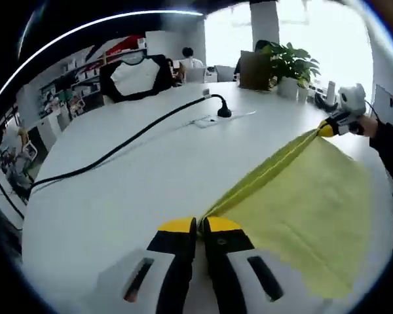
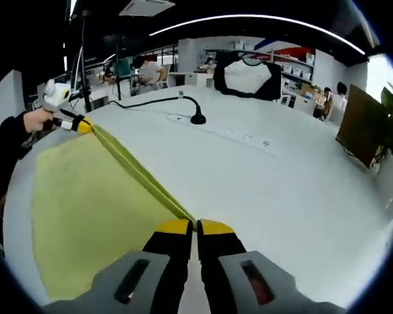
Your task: Fold the garment on the visible template until the final outline fits inside the template.
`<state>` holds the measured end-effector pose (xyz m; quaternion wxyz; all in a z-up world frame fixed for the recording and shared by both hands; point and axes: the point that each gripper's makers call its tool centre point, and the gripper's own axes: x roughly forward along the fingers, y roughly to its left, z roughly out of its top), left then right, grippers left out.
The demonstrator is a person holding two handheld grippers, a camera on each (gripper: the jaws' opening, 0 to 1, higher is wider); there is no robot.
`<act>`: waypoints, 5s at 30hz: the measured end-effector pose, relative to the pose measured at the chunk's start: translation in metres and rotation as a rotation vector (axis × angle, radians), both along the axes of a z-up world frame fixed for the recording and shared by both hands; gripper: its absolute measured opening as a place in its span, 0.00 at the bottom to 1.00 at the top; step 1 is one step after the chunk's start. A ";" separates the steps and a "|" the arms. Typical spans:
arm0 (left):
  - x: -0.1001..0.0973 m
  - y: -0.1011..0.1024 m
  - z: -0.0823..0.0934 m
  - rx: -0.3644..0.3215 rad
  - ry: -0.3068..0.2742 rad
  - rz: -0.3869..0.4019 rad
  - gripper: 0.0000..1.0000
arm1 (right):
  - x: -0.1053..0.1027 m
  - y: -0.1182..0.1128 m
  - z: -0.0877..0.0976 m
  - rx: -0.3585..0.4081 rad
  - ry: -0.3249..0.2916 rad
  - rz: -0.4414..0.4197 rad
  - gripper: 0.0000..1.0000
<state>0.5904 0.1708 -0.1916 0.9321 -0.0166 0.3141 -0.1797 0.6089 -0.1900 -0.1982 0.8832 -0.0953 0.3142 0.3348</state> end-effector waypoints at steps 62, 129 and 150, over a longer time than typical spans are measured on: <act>-0.193 -0.007 0.026 -0.036 -0.250 0.079 0.24 | -0.169 -0.023 0.044 0.131 -0.340 -0.159 0.27; -0.284 0.002 0.104 0.015 -0.584 0.188 0.28 | -0.242 -0.085 0.109 0.168 -0.598 -0.347 0.16; -0.328 0.028 0.156 0.009 -0.653 0.303 0.97 | -0.279 -0.131 0.149 0.183 -0.699 -0.491 0.54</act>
